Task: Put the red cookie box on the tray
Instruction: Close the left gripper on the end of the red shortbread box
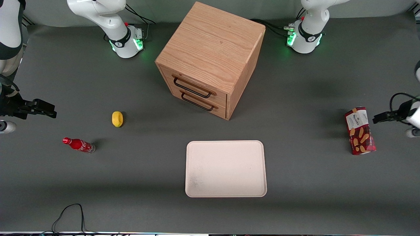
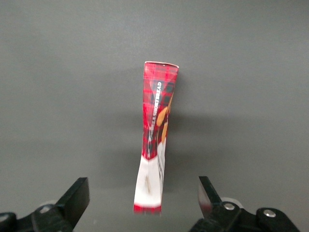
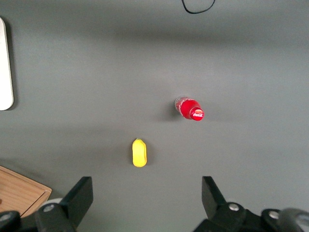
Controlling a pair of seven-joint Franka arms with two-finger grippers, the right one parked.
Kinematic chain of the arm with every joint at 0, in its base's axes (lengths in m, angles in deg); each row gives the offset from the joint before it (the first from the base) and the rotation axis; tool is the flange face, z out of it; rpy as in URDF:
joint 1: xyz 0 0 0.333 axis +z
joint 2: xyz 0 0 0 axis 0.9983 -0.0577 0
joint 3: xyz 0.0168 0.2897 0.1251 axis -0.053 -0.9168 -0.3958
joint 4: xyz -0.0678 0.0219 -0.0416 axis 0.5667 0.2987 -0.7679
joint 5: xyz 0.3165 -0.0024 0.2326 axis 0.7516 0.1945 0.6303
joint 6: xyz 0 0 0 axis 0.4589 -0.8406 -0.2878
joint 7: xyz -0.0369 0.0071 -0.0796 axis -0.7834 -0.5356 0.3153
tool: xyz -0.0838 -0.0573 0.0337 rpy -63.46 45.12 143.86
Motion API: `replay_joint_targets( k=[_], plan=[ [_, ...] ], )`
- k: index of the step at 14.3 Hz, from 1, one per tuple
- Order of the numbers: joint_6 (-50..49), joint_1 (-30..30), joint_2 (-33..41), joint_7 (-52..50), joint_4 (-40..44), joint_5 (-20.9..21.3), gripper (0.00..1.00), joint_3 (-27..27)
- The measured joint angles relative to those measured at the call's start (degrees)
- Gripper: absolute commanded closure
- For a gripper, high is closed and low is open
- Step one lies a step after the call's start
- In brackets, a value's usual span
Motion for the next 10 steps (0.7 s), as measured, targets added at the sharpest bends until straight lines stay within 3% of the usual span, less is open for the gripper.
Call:
replay_joint_targets(
  k=[3, 6, 7, 8, 10],
  plan=[
    [10.1, 0.0, -3.8, 0.7, -4.7, 0.0, 0.0, 0.0],
    [13.5, 0.0, -6.9, 0.9, -5.7, -0.1, 0.0, 0.1],
    [13.9, 0.0, -7.7, 0.9, -5.7, -0.1, 0.05, 0.1],
    [13.9, 0.0, -8.1, 0.9, -5.7, -0.1, 0.23, 0.2],
    [13.6, 0.0, -8.0, 0.9, -5.6, -0.1, 0.8, 0.2]
  ],
)
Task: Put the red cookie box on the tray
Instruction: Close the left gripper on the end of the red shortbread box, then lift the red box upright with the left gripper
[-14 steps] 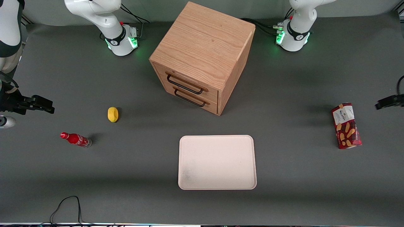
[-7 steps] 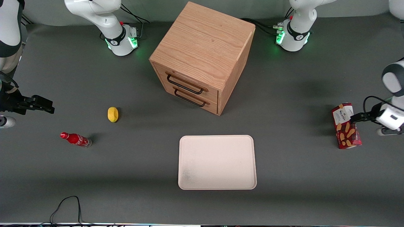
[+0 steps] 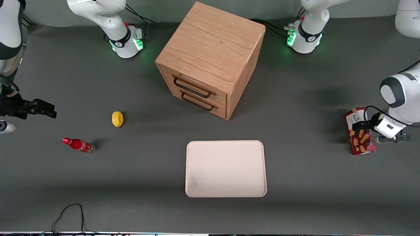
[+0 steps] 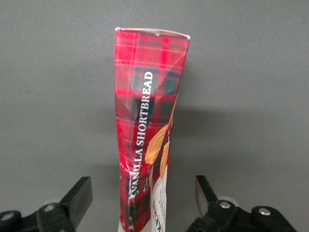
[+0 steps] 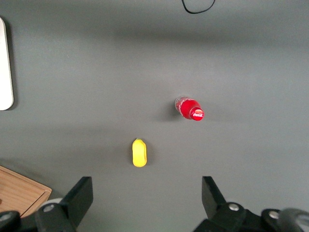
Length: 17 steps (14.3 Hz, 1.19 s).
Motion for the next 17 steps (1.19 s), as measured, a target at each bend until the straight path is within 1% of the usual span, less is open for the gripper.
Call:
replay_joint_targets(
  k=[1, 2, 10, 11, 13, 17],
  plan=[
    [-0.5, 0.0, 0.2, 0.0, 0.0, 0.0, 0.97, 0.0],
    [-0.9, 0.0, 0.4, 0.0, 0.0, 0.0, 1.0, 0.0],
    [-2.7, 0.0, 1.2, 0.0, 1.1, 0.0, 1.0, 0.0],
    [-5.2, 0.0, 2.1, 0.0, 2.1, 0.0, 1.0, 0.0],
    [-13.4, 0.0, 4.7, 0.0, 5.9, -0.1, 1.0, 0.0],
    [-31.7, 0.0, 12.7, 0.1, 16.8, -0.1, 1.0, 0.1]
  ],
)
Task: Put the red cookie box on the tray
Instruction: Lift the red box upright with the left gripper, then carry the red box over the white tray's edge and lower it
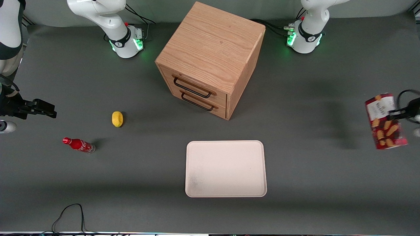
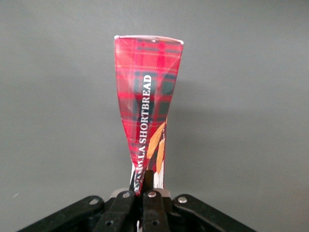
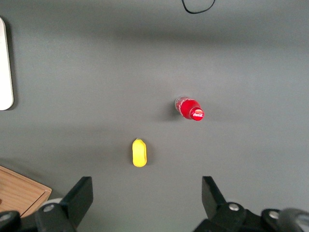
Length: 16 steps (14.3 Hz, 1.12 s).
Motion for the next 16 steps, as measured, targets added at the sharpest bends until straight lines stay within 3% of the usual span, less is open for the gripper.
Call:
replay_joint_targets(
  k=[5, 9, 12, 16],
  plan=[
    [-18.6, 0.0, 4.8, 0.0, 14.4, 0.0, 1.0, 0.0],
    [-20.8, -1.4, 4.1, 0.0, 18.4, -0.5, 1.0, 1.3],
    [-20.5, -5.9, 0.3, -7.0, 20.6, -1.6, 1.0, 4.9],
    [-20.3, -16.0, -9.4, -19.5, 30.2, -1.6, 1.0, 8.3]
  ],
)
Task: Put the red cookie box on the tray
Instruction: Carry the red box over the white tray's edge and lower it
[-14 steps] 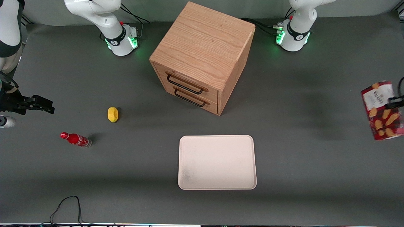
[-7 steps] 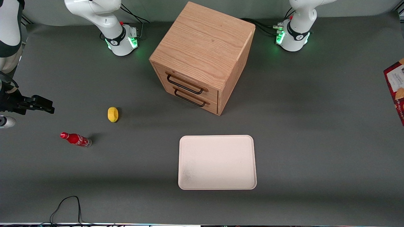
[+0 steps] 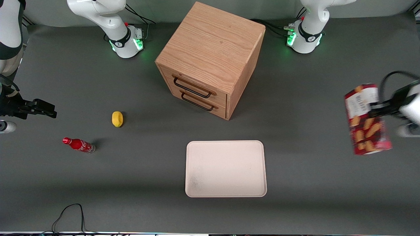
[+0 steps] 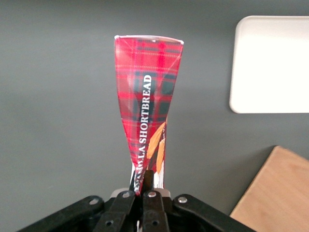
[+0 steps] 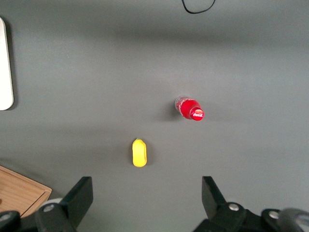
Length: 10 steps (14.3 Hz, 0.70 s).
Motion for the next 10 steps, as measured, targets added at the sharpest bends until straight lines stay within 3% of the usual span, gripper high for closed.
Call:
replay_joint_targets(
  k=[5, 10],
  plan=[
    [1.6, -12.1, -12.4, -8.7, 13.6, 0.9, 1.0, 0.0],
    [3.1, -20.1, -14.2, -17.2, 17.5, 2.8, 1.0, -0.2]
  ],
)
